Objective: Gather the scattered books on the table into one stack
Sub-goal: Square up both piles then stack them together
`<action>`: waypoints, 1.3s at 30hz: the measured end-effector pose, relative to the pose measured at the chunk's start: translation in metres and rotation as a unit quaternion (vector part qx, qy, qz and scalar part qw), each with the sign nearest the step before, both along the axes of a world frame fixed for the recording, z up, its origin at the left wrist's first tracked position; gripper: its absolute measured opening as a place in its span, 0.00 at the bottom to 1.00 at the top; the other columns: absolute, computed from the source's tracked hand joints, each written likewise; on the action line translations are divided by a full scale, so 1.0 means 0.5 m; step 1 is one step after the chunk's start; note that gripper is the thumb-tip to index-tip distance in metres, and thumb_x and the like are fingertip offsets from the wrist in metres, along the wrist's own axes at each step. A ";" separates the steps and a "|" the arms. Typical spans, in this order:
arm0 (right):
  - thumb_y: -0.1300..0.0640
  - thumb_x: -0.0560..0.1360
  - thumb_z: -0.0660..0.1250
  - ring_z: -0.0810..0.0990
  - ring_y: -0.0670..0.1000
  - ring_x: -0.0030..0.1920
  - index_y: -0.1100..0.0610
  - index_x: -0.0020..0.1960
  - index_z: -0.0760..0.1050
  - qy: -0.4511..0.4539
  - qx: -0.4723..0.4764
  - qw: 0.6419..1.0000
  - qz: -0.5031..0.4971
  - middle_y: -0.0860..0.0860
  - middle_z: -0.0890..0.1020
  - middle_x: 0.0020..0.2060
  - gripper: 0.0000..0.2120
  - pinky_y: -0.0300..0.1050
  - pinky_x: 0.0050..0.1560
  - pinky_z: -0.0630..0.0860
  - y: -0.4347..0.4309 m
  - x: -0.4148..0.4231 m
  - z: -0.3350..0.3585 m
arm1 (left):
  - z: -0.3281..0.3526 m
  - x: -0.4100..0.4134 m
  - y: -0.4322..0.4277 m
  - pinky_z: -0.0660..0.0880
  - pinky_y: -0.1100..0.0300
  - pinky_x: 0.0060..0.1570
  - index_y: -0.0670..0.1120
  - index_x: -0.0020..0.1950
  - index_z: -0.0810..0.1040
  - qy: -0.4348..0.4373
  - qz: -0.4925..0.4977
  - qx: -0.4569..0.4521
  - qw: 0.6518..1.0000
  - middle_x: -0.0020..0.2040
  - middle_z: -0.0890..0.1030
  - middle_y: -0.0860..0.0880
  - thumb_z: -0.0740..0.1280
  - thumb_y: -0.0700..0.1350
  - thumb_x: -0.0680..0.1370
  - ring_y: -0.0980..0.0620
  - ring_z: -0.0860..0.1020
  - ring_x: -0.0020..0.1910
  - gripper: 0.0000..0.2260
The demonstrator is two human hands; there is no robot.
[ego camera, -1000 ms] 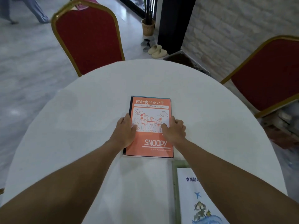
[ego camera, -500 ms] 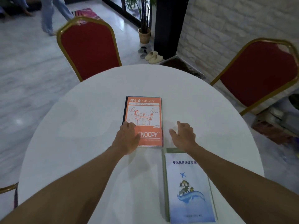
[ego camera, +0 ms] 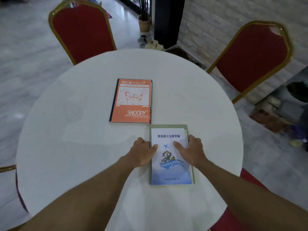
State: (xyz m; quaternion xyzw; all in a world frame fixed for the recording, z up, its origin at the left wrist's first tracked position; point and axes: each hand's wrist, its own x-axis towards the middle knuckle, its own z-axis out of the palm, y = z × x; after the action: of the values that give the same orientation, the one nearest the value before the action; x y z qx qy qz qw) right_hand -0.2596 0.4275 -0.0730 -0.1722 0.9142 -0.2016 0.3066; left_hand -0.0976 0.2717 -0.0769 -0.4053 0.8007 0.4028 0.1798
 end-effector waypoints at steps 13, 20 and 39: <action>0.45 0.68 0.79 0.76 0.56 0.60 0.60 0.66 0.67 -0.064 -0.122 0.985 -0.099 0.52 0.67 0.59 0.36 0.53 0.64 0.75 0.015 0.024 -0.013 | 0.005 -0.029 0.085 0.69 0.52 0.58 0.42 0.60 0.67 0.064 0.137 0.036 0.988 0.63 0.69 0.38 0.57 0.49 0.83 0.44 0.70 0.58 0.13; 0.47 0.71 0.77 0.75 0.51 0.59 0.54 0.61 0.66 -0.061 -0.196 0.975 -0.085 0.49 0.64 0.58 0.27 0.47 0.63 0.74 -0.011 0.031 0.000 | 0.033 -0.027 0.046 0.66 0.56 0.55 0.40 0.73 0.60 0.083 0.113 -0.002 0.990 0.67 0.68 0.38 0.57 0.51 0.83 0.42 0.72 0.59 0.22; 0.52 0.68 0.73 0.82 0.57 0.56 0.57 0.60 0.77 -0.108 -0.226 0.967 -0.057 0.58 0.79 0.59 0.21 0.57 0.61 0.80 -0.383 -0.044 0.046 | 0.082 -0.082 -0.307 0.65 0.45 0.69 0.39 0.78 0.56 0.129 0.128 -0.098 0.979 0.74 0.62 0.33 0.56 0.48 0.84 0.35 0.66 0.72 0.25</action>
State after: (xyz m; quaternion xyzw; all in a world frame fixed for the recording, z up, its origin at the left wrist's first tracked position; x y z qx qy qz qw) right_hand -0.2817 0.2359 -0.0500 -0.1614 0.8148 -0.4372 0.3447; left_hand -0.1385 0.1184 -0.0360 -0.4644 0.7943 0.3914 -0.0184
